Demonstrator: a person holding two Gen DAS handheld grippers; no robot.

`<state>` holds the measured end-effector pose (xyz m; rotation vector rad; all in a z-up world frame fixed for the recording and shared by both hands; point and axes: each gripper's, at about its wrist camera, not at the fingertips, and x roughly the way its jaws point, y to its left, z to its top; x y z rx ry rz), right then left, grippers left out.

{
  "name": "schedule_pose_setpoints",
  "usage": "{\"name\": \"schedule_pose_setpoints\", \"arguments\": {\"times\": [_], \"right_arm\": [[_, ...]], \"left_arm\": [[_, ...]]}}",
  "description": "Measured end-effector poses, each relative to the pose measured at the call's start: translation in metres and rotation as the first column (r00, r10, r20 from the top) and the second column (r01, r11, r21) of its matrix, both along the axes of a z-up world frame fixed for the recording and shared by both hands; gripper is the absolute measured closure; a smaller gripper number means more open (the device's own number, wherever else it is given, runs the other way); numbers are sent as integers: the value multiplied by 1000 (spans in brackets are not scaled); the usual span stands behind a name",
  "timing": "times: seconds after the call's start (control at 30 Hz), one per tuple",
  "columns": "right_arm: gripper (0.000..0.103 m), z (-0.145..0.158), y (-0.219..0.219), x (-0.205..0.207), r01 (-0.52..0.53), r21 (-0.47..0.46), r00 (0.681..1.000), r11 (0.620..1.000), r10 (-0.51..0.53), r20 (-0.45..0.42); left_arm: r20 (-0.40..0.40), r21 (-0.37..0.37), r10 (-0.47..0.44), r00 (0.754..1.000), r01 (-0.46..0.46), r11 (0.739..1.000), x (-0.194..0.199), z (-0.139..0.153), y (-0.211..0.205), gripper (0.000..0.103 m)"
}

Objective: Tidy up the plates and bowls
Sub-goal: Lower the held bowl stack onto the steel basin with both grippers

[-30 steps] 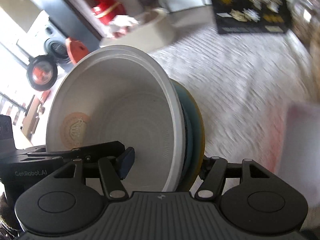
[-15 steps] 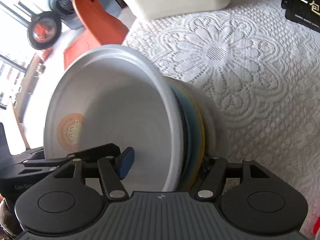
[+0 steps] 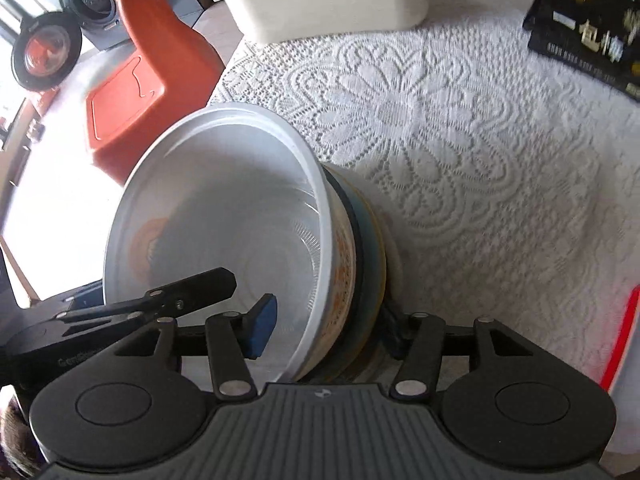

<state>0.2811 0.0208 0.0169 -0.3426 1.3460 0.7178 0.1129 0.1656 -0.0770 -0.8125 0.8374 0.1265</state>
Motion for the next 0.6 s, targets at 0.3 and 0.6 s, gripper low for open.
{"name": "schedule_pose_setpoints", "arguments": {"times": [0.3, 0.6], "right_arm": [[47, 33, 6, -13, -15, -9, 993, 1000, 16, 120], [47, 29, 5, -16, -24, -8, 990, 1000, 24, 137]], "left_arm": [[21, -13, -5, 1000, 5, 1000, -4, 3, 0, 48], [34, -5, 11, 999, -11, 1000, -9, 6, 2, 49]]}}
